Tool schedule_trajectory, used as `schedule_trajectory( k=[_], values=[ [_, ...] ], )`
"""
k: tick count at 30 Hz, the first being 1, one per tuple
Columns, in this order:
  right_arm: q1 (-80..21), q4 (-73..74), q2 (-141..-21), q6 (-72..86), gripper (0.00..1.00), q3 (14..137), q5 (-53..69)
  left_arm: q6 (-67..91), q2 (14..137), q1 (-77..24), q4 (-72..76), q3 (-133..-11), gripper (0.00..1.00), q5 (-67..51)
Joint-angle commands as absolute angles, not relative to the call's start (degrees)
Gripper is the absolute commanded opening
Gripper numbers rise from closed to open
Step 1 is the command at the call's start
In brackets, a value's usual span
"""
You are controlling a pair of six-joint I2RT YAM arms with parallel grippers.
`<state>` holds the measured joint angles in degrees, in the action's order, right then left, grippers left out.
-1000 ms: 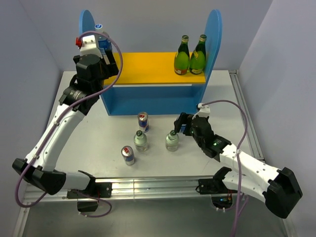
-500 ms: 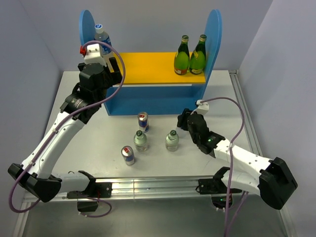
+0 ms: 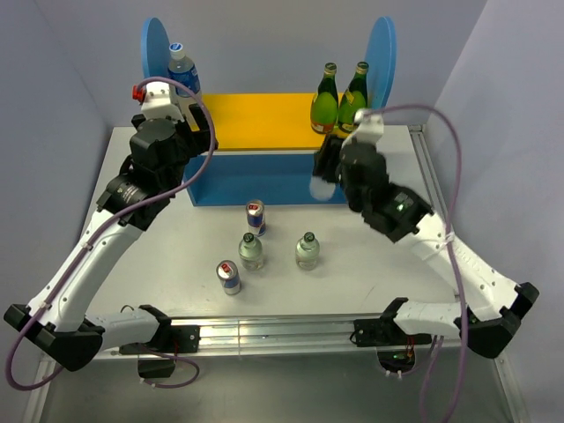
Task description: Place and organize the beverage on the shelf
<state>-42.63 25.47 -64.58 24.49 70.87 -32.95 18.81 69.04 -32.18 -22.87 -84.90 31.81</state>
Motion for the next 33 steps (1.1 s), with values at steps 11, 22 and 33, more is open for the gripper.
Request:
schedule_trajectory(
  k=[11, 22, 33],
  values=[
    [-44.3, 39.5, -103.8, 12.9, 0.0, 141.6, -17.5, 19.4, 65.7, -32.6, -20.3, -83.1, 0.91, 32.3],
    [-44.0, 30.3, -116.2, 14.4, 0.0, 149.9, -10.0, 19.3, 64.3, -33.5, -19.7, -81.9, 0.92, 32.3],
    [-44.1, 19.4, -119.5, 15.6, 0.0, 144.7, -8.8, 19.7, 62.8, -35.2, -20.3, -80.7, 0.93, 33.7]
  ],
)
